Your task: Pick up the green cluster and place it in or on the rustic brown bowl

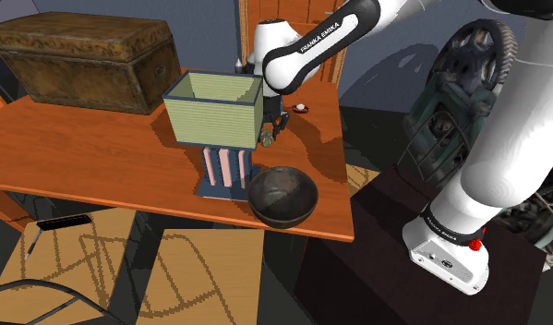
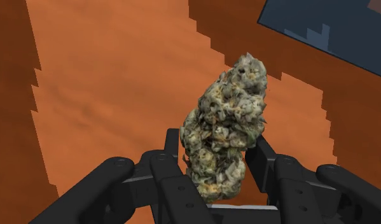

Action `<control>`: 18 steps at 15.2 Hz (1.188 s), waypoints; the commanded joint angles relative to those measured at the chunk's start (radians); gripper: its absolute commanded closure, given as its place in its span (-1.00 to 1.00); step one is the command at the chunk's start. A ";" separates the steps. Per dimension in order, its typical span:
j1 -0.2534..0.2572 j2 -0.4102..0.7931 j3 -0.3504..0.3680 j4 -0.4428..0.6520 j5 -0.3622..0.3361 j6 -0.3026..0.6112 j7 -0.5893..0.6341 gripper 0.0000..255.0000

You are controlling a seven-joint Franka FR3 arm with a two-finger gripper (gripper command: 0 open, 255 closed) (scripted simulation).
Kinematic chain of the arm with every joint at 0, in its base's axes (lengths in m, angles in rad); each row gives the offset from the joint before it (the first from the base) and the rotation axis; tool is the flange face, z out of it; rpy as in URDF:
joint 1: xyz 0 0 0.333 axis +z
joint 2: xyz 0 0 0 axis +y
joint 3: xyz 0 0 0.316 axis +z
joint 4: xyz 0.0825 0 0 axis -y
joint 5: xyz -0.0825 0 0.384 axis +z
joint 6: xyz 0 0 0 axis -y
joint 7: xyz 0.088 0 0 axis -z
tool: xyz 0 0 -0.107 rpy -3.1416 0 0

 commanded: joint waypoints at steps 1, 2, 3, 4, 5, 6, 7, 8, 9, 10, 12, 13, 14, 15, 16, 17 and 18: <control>-0.002 -0.018 0.003 0.006 0.008 -0.023 -0.004 1.00; -0.003 -0.026 0.004 0.011 0.012 -0.035 -0.007 1.00; -0.004 -0.034 0.005 0.015 0.016 -0.047 -0.009 1.00; -0.005 -0.042 0.006 0.020 0.019 -0.059 -0.011 1.00; -0.006 -0.050 0.007 0.025 0.023 -0.072 -0.013 1.00; -0.007 -0.057 0.007 0.030 0.026 -0.084 -0.014 1.00; -0.007 -0.064 0.008 0.036 0.029 -0.096 -0.016 1.00; -0.008 -0.071 0.009 0.041 0.032 -0.109 -0.018 1.00; -0.009 -0.078 0.009 0.047 0.035 -0.121 -0.020 1.00; -0.009 -0.085 0.010 0.053 0.038 -0.133 -0.021 1.00; -0.011 -0.098 0.010 0.066 0.043 -0.158 -0.024 1.00; -0.011 -0.104 0.011 0.073 0.046 -0.171 -0.025 1.00; -0.012 -0.110 0.011 0.080 0.048 -0.183 -0.027 1.00; -0.012 -0.116 0.011 0.087 0.051 -0.196 -0.028 1.00; -0.013 -0.121 0.011 0.094 0.053 -0.208 -0.029 1.00; -0.013 -0.127 0.012 0.102 0.055 -0.221 -0.030 1.00; -0.014 -0.132 0.012 0.110 0.057 -0.234 -0.031 1.00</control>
